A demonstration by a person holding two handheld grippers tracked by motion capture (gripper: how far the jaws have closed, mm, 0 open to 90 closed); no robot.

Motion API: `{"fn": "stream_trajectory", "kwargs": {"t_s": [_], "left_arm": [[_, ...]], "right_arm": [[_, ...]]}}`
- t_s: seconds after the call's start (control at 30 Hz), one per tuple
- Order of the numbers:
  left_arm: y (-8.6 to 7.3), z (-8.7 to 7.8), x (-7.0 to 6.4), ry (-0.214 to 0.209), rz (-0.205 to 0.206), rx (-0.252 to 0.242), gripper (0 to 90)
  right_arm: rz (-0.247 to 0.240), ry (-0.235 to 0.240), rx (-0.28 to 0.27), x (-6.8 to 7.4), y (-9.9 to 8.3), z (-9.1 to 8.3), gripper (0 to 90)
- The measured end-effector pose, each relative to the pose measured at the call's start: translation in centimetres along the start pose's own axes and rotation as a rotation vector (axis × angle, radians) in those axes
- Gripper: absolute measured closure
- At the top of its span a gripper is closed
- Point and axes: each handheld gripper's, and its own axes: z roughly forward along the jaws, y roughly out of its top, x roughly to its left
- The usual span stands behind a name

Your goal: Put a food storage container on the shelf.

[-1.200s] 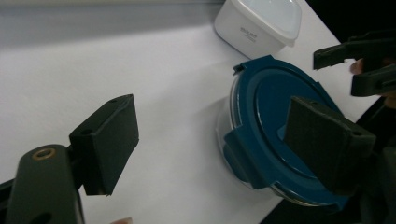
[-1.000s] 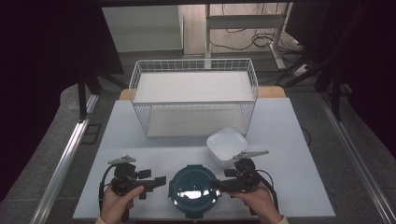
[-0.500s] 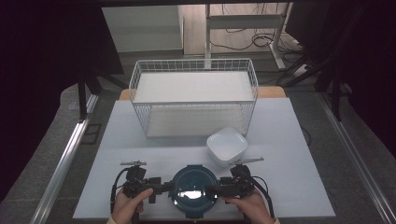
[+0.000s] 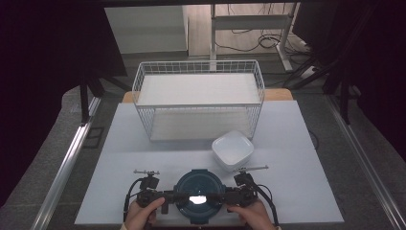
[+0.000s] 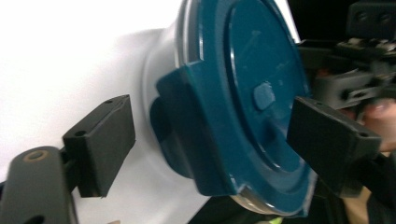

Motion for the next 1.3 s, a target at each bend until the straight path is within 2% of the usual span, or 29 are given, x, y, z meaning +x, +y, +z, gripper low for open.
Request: {"fn": "stream_trajectory", "kwargs": {"t_s": [0.03,0.1,0.13,0.17,0.23,0.27,0.43,0.5,0.7,0.83,0.97,1.07,1.3], "left_arm": [[0.0,0.1,0.0,-0.001,-0.005,-0.002,15.7],[-0.1,0.3,-0.2,0.013,-0.007,0.002,19.1],[-0.1,0.5,-0.3,-0.01,-0.014,0.016,21.4],[-0.1,0.5,-0.3,-0.01,-0.014,0.016,21.8],[-0.2,0.5,-0.8,0.023,-0.014,-0.004,22.7],[-0.1,0.4,-0.9,0.034,-0.017,-0.016,25.0],[-0.2,0.2,-0.9,0.034,-0.042,-0.02,27.1],[-0.1,0.1,-0.9,0.037,-0.049,-0.021,28.6],[-0.2,-0.2,-1.5,0.055,-0.045,-0.042,31.0],[-0.1,-0.6,-1.9,0.068,-0.034,-0.057,32.7],[-0.1,-0.8,-2.3,0.078,-0.018,-0.068,33.3],[-0.1,-0.9,-2.6,0.084,-0.005,-0.07,33.6],[0.2,-1.0,-2.9,0.077,0.013,-0.073,33.7]], "right_arm": [[-0.008,-0.019,0.009,0.1,-0.1,0.1,16.5],[0.001,-0.023,0.009,0.1,-0.2,0.1,17.6],[0.006,-0.019,0.008,0.1,-0.1,0.0,19.5],[0.006,-0.019,0.008,0.1,-0.1,0.0,19.5],[0.038,-0.007,-0.01,-0.3,-0.1,-0.6,27.0],[0.047,-0.003,-0.01,-0.4,-0.1,-0.6,27.7],[0.061,-0.001,-0.022,-0.4,-0.1,-0.8,30.0],[0.046,0.002,-0.022,-0.3,-0.1,-0.9,31.8],[0.047,0.004,-0.026,-0.2,-0.1,-1.2,34.1],[0.039,0.002,-0.051,0.2,0.0,-1.5,36.9],[0.008,-0.011,-0.074,0.7,0.2,-1.8,38.5],[0.003,-0.012,-0.086,0.8,0.2,-2.0,39.3],[-0.049,-0.026,-0.104,1.3,0.4,-2.5,39.6]]}}
